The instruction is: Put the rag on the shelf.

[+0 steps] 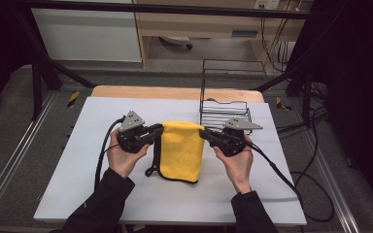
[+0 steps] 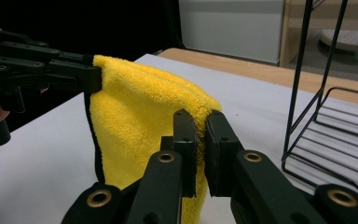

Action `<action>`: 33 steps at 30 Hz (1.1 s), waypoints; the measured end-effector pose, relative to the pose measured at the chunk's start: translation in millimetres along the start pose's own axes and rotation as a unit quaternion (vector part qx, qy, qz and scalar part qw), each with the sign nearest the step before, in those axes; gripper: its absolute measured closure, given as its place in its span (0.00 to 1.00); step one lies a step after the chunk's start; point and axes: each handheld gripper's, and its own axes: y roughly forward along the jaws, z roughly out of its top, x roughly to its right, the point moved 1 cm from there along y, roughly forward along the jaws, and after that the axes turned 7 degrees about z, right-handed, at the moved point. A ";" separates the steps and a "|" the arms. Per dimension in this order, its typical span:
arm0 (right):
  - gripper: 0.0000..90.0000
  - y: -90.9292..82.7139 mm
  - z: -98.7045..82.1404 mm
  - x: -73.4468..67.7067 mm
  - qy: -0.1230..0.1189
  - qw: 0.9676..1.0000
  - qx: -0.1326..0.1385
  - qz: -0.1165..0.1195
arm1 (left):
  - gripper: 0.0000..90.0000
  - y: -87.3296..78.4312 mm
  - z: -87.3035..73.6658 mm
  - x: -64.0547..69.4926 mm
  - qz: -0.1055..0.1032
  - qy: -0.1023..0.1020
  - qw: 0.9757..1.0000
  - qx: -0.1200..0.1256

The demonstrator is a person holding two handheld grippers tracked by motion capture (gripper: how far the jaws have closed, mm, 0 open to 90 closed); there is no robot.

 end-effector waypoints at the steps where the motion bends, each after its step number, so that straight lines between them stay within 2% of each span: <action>1: 0.94 -1.3 2.4 -0.7 -0.002 1.000 0.004 -0.001 | 0.87 -1.1 2.3 0.4 0.001 0.001 1.000 0.003; 14: 0.94 -19.3 29.6 -5.0 -0.034 0.998 0.042 -0.014 | 0.87 -6.7 28.0 6.4 0.006 0.001 0.999 0.054; 24: 0.94 -31.9 46.1 -5.7 -0.042 0.995 0.082 -0.023 | 0.87 -9.8 49.3 13.1 0.008 -0.002 0.996 0.093; 33: 0.94 -41.1 58.1 -5.7 -0.050 0.993 0.104 -0.032 | 0.87 -6.6 58.7 16.2 0.006 -0.010 0.993 0.118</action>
